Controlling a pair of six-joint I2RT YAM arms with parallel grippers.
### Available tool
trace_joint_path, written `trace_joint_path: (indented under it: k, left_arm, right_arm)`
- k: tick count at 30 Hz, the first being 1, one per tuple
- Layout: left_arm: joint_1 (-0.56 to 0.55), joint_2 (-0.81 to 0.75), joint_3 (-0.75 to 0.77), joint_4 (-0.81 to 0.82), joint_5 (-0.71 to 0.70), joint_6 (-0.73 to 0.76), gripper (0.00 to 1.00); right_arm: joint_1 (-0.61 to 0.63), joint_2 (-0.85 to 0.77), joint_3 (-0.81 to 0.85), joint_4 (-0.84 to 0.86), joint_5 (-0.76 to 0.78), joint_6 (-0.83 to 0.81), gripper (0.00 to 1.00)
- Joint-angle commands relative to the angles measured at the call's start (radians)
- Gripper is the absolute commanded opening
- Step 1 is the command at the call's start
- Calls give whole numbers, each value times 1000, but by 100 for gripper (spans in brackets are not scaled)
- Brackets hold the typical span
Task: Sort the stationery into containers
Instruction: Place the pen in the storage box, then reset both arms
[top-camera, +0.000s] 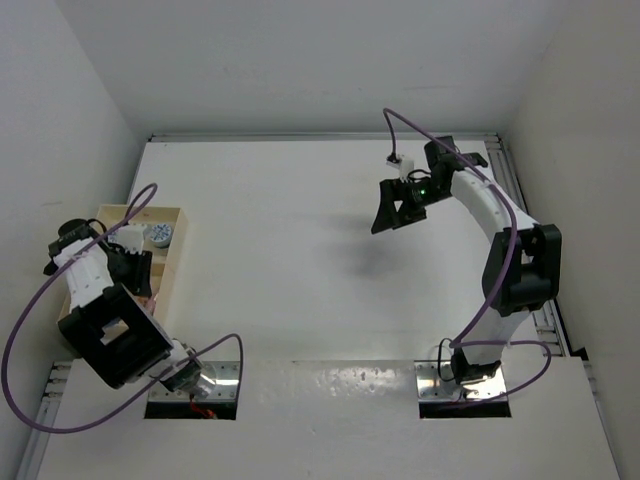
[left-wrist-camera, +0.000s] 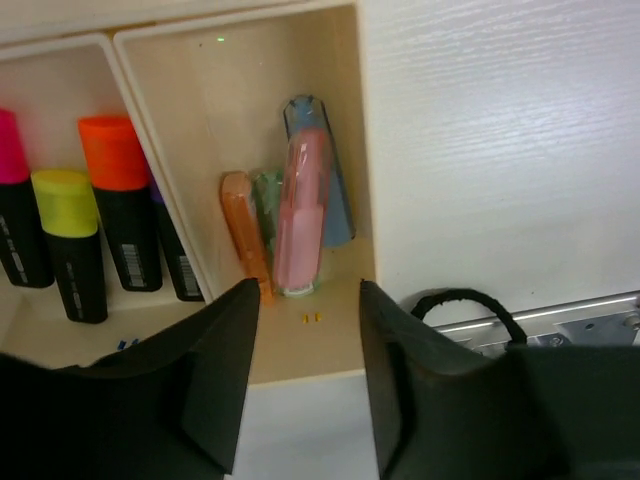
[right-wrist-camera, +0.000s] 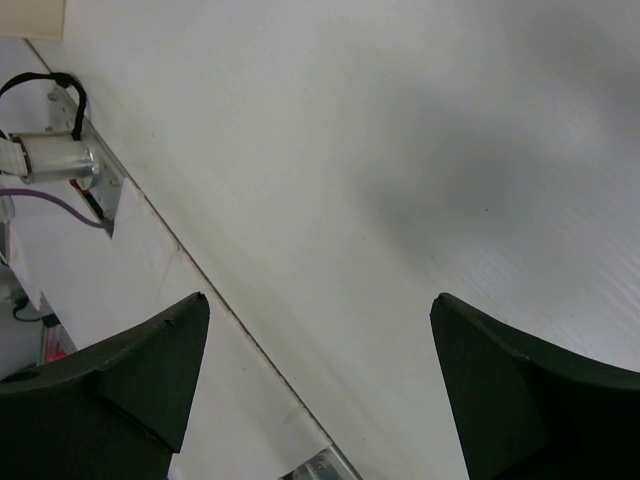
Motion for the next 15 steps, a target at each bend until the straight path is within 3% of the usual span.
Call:
trace_joint_path:
  k: [1, 2, 5, 6, 9, 13, 15]
  left_arm:
    - [-29, 1, 58, -4, 51, 37, 52]
    - [-41, 1, 70, -4, 54, 37, 64]
    - [-75, 15, 154, -38, 124, 39, 74]
    - [-92, 20, 183, -38, 146, 39, 100]
    - [-236, 72, 326, 11, 136, -90, 100]
    - [-519, 213, 518, 69, 68, -303, 100]
    - [-596, 292, 621, 81, 45, -367, 100]
  right_arm:
    - [-6, -50, -27, 7, 19, -36, 90]
    - [-11, -54, -38, 9, 23, -39, 90]
    - [-34, -85, -55, 10, 28, -30, 90]
    - [-42, -90, -59, 13, 31, -25, 90]
    - [-86, -140, -79, 38, 39, 13, 90]
    - [-163, -206, -108, 55, 71, 42, 90]
    - [-184, -248, -122, 69, 106, 53, 91]
